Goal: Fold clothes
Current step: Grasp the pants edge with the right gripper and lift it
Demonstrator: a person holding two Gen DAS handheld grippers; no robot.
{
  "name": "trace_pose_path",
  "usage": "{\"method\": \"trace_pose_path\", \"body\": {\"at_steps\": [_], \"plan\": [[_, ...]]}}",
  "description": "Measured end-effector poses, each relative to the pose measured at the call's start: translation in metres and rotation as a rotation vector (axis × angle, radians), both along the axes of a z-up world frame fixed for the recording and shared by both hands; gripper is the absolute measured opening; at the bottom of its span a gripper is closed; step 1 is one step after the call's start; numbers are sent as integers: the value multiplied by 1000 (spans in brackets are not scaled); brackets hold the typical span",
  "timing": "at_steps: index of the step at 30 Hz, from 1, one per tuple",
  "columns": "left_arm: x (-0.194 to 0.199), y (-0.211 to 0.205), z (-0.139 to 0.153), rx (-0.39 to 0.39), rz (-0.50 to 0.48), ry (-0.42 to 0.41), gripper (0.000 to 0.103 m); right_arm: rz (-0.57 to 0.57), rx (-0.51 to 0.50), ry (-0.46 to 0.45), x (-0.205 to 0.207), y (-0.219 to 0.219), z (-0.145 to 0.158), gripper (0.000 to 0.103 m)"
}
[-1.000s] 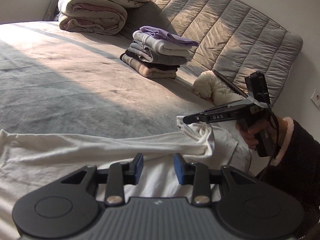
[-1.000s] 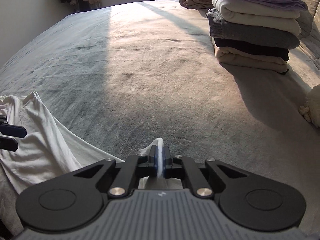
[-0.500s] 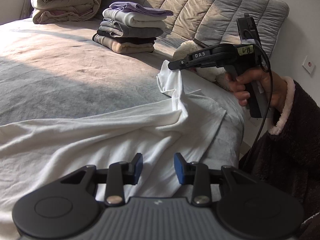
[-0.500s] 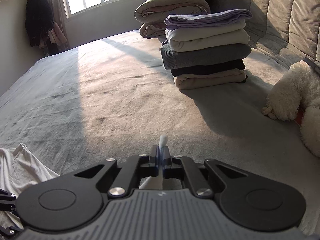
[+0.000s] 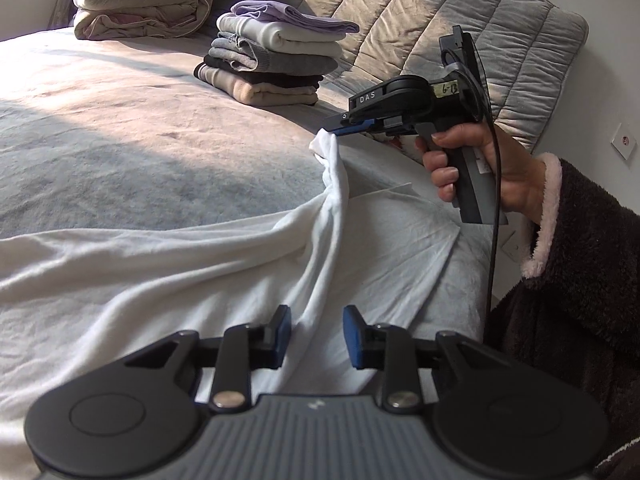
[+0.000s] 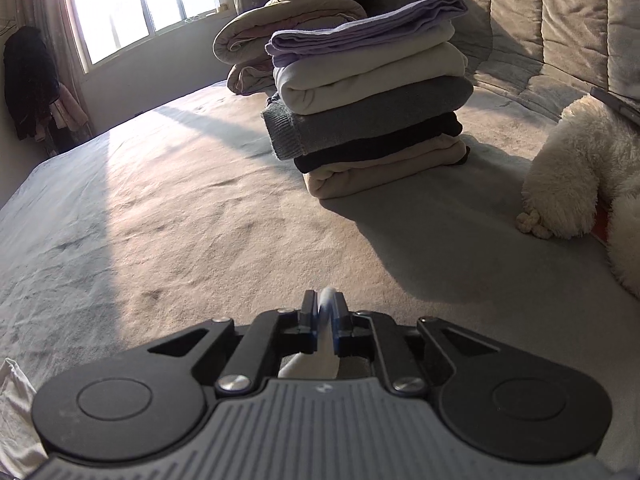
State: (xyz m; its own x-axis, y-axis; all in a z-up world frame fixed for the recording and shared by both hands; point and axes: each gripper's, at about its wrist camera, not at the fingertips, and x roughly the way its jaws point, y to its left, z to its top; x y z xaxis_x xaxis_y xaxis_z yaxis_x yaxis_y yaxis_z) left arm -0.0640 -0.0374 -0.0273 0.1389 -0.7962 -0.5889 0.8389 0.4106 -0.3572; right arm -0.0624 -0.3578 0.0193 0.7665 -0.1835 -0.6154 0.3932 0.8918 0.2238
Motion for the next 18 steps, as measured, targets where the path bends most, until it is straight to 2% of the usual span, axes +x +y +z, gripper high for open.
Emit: {"method": "trace_pose_path", "body": {"at_steps": [4,9,12,18], "plan": [[2,-2,1,-9,-2,1,29,-45,92,-15,-11,-15,6,28],[1,-6,4,-33,-12,7,27,-64,307,30,-13,-32,-11,28],[-2,-9,8,-46,-28,3,27,-74,426,9,-15,-37,-18,28],[-6,-15,6,-29,-53,0,27,-81,532,16,-8,-37,-26,28]]}}
